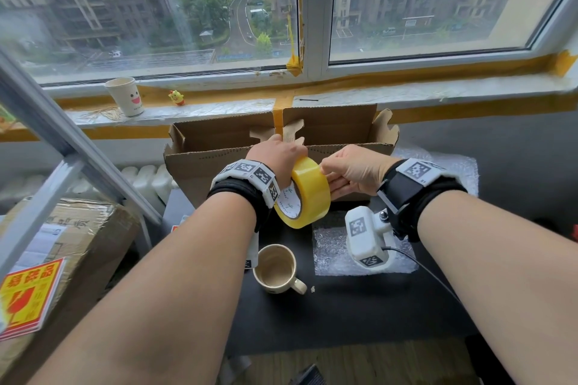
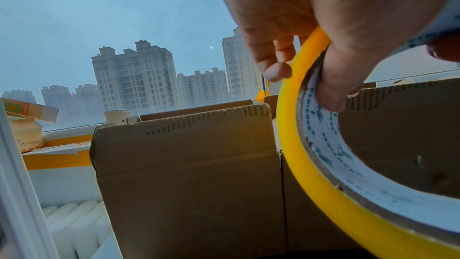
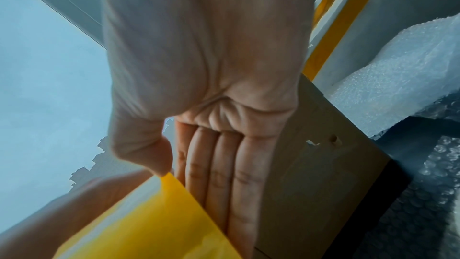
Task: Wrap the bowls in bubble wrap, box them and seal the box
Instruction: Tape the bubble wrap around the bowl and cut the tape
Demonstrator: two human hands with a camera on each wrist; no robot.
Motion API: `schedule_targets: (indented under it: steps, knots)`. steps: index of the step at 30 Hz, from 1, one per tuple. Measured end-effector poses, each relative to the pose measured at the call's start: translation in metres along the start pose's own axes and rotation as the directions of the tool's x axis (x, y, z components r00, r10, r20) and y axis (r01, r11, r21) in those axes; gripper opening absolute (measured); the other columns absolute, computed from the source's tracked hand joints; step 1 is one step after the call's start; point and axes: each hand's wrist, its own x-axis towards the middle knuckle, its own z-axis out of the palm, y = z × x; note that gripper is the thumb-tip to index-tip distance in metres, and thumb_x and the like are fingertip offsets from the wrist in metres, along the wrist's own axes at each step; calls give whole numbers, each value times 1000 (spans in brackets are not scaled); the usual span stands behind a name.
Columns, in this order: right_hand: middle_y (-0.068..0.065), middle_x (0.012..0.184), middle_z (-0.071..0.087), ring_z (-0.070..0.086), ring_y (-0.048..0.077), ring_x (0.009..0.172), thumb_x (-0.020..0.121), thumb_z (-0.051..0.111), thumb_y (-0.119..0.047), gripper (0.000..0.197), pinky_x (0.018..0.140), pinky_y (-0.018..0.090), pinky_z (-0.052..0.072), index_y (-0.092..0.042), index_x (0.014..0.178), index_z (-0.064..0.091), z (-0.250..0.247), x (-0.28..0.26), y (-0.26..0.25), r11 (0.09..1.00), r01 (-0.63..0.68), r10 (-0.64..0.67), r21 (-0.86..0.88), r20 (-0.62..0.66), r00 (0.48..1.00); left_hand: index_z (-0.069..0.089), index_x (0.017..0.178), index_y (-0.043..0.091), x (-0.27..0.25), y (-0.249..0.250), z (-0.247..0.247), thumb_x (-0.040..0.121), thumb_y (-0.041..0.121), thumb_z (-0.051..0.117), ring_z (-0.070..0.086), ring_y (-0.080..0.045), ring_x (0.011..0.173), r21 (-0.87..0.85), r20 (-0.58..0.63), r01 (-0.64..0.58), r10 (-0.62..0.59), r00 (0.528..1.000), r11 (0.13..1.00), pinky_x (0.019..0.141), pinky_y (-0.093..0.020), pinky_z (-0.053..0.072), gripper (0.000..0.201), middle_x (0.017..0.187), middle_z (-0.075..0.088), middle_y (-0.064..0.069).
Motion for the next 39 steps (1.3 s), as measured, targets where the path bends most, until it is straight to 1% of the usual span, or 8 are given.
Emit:
schedule_targets:
  steps: [5,10,15,20,25,30,34,39]
  knots:
    - [16,79,71,70,25,75,93,51,-6,17,71,35,60,0,84,64,4,0,0,1000,-6,6,7,1,1000,47,125,28,-1,-2,2,86,8,59,42,-19,109,15,5,-8,8,1000,1000,68,-30,40,45,112,59,2]
    - [16,77,72,72,24,70,93,50,-3,24,66,33,61,12,105,65,7,2,3,1000,3,-3,30,-7,1000,49,119,27,-2,-4,3,85,8,59,42,-18,107,40,-11,-30,30,999,999,70,-32,46,41,110,61,2]
    - [11,70,71,71,18,63,90,57,1,11,60,29,60,1,94,67,9,1,6,990,51,-48,132,-31,998,48,118,26,-3,-8,1,84,5,58,41,-18,102,16,-54,-39,40,998,999,69,-33,47,42,107,61,1]
    - [18,89,71,71,25,78,95,56,-15,16,77,36,60,-1,100,63,9,3,2,986,-45,41,160,26,999,49,119,25,-4,-13,1,84,6,58,43,-18,107,52,-21,-31,32,999,998,67,-31,45,41,107,61,2]
    - [24,102,69,71,28,84,93,61,-9,27,75,35,61,6,115,62,10,3,3,984,-51,43,170,48,998,49,117,24,-5,-14,3,83,9,60,43,-18,110,80,5,-29,28,1000,996,66,-32,42,39,107,60,2]
    - [21,91,69,70,24,74,89,59,8,16,64,29,61,7,103,68,16,5,-6,997,-67,65,-23,-67,996,52,109,22,-9,-15,8,83,13,59,46,-18,107,134,-16,-14,16,1000,991,68,-32,45,28,103,61,3]
    - [23,82,70,71,27,71,82,69,5,7,67,32,62,8,89,71,21,7,-14,987,-32,-1,-159,-200,980,53,109,21,-13,-19,5,82,14,60,48,-18,106,149,-29,-5,10,1000,989,71,-32,47,28,102,61,3]
    - [18,72,70,71,25,67,82,67,4,7,72,36,61,8,84,72,27,8,-19,953,0,-72,-304,-225,972,54,108,21,-17,-18,1,83,16,58,50,-18,106,182,-55,5,5,998,983,68,-30,42,25,103,62,2]
